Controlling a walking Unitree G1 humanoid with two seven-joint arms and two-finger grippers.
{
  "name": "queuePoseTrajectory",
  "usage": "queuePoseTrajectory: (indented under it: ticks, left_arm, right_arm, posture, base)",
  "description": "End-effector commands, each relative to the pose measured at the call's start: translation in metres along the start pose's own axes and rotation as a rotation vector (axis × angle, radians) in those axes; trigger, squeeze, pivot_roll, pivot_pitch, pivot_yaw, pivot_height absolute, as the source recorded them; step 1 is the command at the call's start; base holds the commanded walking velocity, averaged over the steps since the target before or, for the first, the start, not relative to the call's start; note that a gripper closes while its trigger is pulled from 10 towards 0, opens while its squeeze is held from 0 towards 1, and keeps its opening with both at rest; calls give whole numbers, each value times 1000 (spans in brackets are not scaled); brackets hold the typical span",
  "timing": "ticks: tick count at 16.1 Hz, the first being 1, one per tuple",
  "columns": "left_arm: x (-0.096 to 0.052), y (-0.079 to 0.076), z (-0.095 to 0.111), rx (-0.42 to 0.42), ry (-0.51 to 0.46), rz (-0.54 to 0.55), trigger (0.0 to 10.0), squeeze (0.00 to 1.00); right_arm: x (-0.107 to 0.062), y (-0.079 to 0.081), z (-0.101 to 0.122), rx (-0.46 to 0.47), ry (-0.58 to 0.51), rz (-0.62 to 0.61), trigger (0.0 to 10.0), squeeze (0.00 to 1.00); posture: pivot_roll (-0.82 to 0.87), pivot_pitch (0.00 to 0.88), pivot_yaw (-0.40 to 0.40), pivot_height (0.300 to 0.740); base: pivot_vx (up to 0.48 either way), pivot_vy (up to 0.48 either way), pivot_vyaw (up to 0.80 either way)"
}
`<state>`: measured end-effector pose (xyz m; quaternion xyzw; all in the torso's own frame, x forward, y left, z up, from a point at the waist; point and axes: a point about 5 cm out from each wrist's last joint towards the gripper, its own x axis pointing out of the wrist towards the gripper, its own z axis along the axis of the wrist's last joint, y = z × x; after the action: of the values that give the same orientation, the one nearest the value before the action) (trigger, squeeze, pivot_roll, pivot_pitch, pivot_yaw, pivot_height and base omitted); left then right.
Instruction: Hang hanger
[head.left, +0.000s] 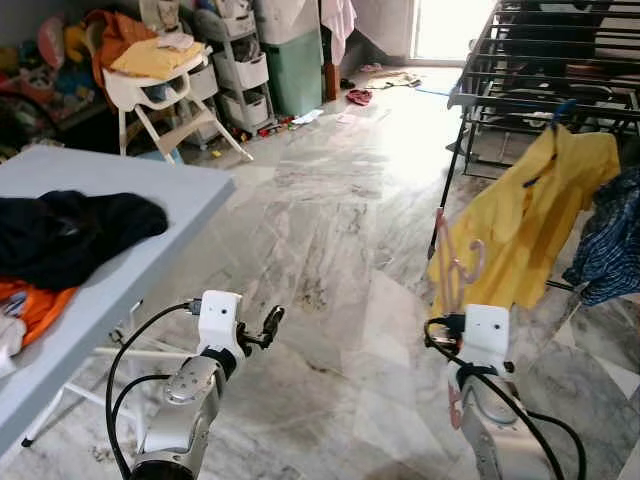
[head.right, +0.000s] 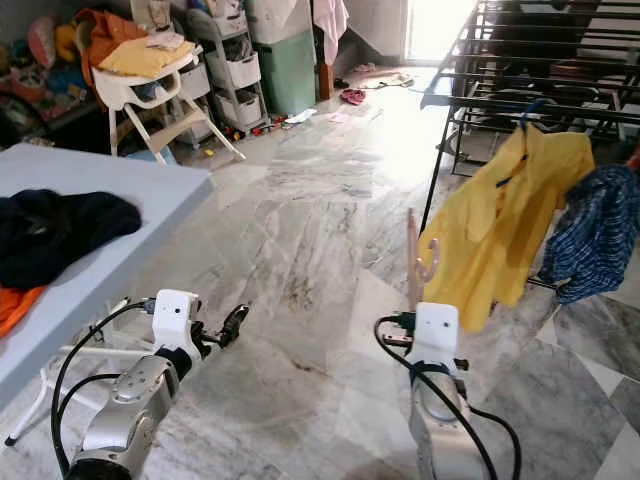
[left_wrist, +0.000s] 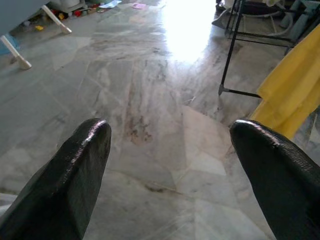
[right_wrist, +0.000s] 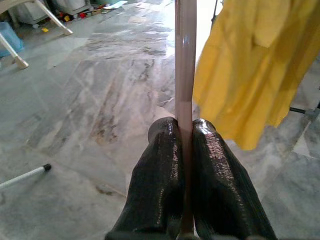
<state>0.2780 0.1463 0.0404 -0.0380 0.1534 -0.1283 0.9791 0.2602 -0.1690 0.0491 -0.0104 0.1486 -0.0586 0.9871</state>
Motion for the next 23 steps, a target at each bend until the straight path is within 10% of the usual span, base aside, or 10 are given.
queuePoseTrajectory:
  ticks: [1,11,23]
  left_arm:
    - [2,-2,0,8,0,0,10000,0]
    - [12,-8,-2,-2,-29,24,10000,0]
    - [-13,7,-11,-55,-113,165,10000,0]
  right_arm:
    - [1,4,5,0,-12,8,10000,0]
    - [8,0,4,-114,31,13,10000,0]
    - [31,27,9,-146,32,122,10000,0]
  posture:
    - [-247,0,142,740]
    - [-243,0,66,740]
    - [-112,0,-1,740]
  base:
    - [0,405,0]
    - [0,287,0]
    - [0,0,-120]
